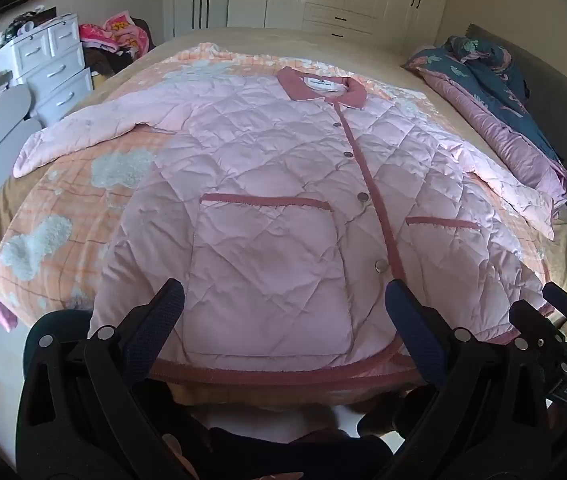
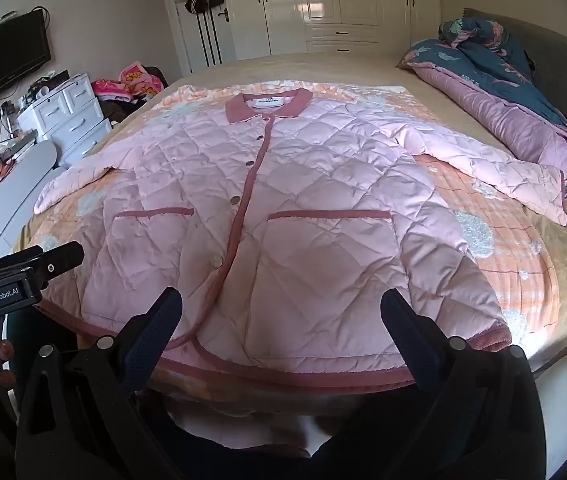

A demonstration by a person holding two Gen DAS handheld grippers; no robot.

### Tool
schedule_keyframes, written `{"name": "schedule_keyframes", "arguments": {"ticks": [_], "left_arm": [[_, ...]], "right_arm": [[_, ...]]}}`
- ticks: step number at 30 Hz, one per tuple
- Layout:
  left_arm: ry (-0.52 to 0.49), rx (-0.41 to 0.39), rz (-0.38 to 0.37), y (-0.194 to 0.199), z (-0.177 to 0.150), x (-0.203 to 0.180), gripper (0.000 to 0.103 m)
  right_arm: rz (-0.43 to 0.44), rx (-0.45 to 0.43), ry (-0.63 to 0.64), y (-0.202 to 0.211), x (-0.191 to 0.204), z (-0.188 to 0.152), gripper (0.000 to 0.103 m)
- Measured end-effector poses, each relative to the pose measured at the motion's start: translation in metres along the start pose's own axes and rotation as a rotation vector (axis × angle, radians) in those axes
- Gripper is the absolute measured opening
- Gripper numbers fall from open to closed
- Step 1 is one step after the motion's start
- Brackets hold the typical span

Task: Fold large clothes

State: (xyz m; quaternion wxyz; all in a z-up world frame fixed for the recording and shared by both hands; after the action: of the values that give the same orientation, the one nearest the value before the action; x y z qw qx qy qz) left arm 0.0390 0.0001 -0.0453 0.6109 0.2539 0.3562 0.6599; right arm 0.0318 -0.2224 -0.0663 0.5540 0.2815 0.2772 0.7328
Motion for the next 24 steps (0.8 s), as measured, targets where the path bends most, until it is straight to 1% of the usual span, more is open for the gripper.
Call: {"name": "schedule_keyframes", "arguments": {"ticks": [9, 10, 20, 24], "left_arm": [[0.001, 0.002, -0.008, 0.000, 0.000, -0.001, 0.094], [-0.001, 0.003, -0.010, 0.000, 0.000, -0.002, 0.094], [-0.003, -0.001, -0.005, 0.006, 0.003, -0.012, 0.094], [-0.007, -0.007, -0.012, 0.006, 0.002, -0.009, 0.094]], "right_arm": [[0.018, -0.001, 0.000, 0.003, 0.004, 0.001, 0.099], [-0.002, -0.001, 0.005, 0.004, 0.005, 0.002, 0.099], [0.005, -0.010, 0.001, 0.006, 0.004, 0.003, 0.099], [0.008, -0.008, 0.003, 0.006, 0.004, 0.002, 0.099]]}}
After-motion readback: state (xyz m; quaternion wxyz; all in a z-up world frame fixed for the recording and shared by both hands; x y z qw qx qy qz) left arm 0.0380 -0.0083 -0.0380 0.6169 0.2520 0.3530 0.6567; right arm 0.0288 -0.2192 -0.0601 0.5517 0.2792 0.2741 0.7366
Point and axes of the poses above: each gripper's, at about its wrist camera, not at the fingertips, and y roughly against the way its jaws point, x to its left, z to its top, the point moved 6 cm from there along -y, roughly the way its jaws point, and after that the axes turned 2 degrees about x, right-handed, at the moved point
